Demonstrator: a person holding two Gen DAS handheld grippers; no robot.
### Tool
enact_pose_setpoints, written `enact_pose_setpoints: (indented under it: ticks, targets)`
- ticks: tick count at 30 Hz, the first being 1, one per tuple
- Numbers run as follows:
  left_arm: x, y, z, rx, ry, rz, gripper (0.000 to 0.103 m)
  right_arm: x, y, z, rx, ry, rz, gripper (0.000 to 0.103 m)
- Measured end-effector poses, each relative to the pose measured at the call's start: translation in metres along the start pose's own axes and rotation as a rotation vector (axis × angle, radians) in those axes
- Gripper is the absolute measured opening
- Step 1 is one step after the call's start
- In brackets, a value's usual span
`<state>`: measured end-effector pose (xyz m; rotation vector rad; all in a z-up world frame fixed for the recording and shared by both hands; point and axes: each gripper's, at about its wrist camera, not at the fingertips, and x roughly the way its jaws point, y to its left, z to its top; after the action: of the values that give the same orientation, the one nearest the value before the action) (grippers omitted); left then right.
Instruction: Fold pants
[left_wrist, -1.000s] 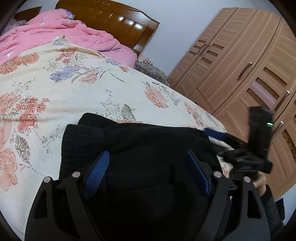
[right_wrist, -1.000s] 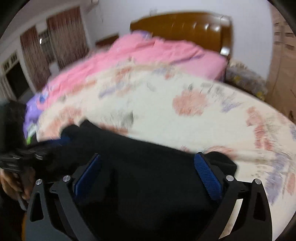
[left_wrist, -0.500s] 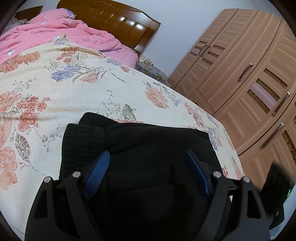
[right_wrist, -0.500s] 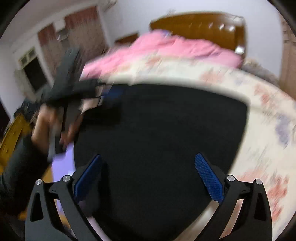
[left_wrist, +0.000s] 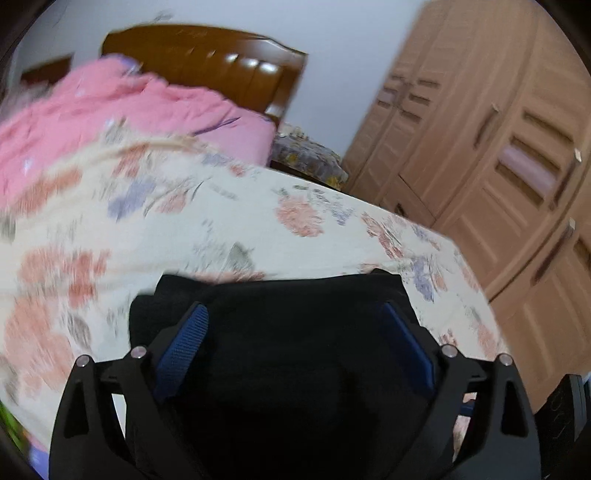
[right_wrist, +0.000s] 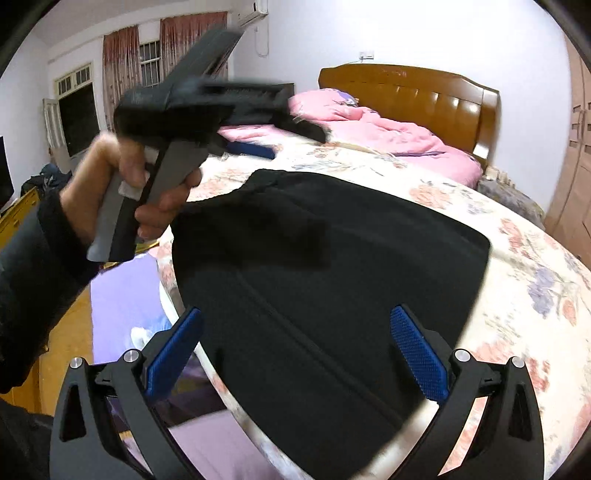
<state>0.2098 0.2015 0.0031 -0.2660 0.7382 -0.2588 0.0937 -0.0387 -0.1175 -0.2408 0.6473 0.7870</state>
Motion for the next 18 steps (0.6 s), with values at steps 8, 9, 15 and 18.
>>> enact_pose_setpoints:
  ticks: [8,9,15,18]
  targets:
    - [0.093,-0.011,0.007,0.158,0.282,-0.018,0.094,0.033,0.001,-0.015,-0.001,0.078,-0.028,0.099]
    - [0.095,-0.008,0.009,0.165,0.260,0.014,0.091,0.032,0.001,-0.015,0.004,0.077,-0.025,0.099]
    - [0.095,-0.002,0.007,0.145,0.223,0.068,0.084,0.034,-0.002,-0.018,0.009,0.067,-0.022,0.099]
    - [0.093,0.001,0.008,0.128,0.202,0.043,0.085,0.032,0.002,-0.014,-0.006,0.091,-0.047,0.099]
